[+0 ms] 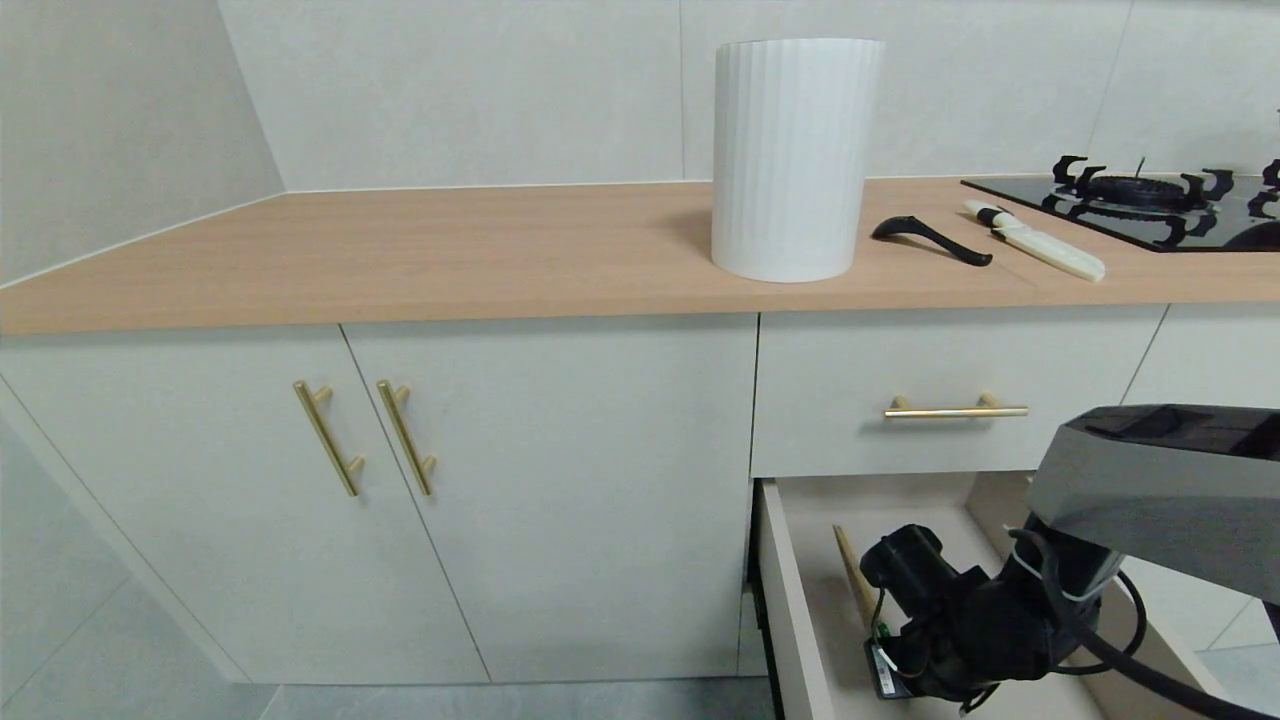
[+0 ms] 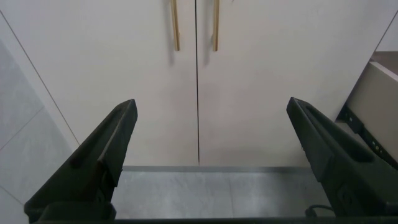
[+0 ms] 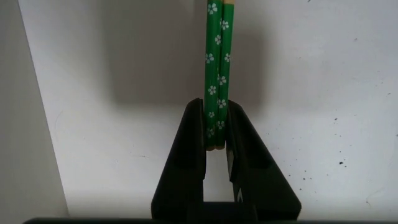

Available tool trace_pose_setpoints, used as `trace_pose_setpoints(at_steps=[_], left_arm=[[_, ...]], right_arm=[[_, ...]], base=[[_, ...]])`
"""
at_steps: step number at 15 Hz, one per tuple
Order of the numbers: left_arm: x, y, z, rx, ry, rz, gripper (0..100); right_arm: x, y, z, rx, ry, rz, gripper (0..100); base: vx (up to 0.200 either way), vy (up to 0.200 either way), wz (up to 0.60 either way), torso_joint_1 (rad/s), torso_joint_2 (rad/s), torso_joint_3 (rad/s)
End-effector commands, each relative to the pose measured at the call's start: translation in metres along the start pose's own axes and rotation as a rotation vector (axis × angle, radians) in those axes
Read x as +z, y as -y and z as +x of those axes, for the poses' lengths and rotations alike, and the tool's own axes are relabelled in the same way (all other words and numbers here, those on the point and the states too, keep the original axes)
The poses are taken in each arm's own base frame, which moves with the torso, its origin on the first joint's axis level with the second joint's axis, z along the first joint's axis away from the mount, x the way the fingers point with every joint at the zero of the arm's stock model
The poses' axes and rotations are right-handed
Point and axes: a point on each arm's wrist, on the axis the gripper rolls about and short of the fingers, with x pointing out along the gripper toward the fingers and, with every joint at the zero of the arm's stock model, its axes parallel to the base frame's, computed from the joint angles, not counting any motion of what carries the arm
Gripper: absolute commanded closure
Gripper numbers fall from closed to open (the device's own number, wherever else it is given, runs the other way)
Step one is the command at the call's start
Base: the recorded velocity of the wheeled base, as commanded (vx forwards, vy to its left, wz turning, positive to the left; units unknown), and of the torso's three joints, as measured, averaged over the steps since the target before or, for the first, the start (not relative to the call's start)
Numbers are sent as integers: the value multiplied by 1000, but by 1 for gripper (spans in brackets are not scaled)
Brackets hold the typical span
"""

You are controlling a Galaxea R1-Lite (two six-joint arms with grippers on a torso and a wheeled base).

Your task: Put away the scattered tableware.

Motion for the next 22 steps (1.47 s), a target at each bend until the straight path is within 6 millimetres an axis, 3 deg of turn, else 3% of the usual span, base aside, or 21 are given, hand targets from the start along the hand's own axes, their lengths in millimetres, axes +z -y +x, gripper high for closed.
trace_pose_setpoints(at_steps=[1, 2, 9, 15, 18, 22], left_arm=[[0, 0, 0, 0, 1, 0, 0], [0, 0, 0, 0, -1, 0, 0], [0, 0, 0, 0, 1, 0, 0], [0, 0, 0, 0, 1, 0, 0], [0, 0, 0, 0, -1, 0, 0], [0, 0, 0, 0, -1, 0, 0]], right_arm=[[0, 0, 1, 0, -1, -1, 100], [0, 0, 1, 1, 0, -1, 0], [3, 0, -6, 5, 18, 3, 0], [31, 16, -124, 19, 380, 49, 0], [34, 30, -157, -6, 488, 61, 0], [38, 46, -185, -23, 583, 72, 0]], base=[[0, 0, 0, 0, 0, 0], [0, 0, 0, 0, 0, 0], [0, 0, 0, 0, 0, 0], [0, 0, 0, 0, 0, 0], [0, 0, 0, 0, 0, 0], [0, 0, 0, 0, 0, 0]])
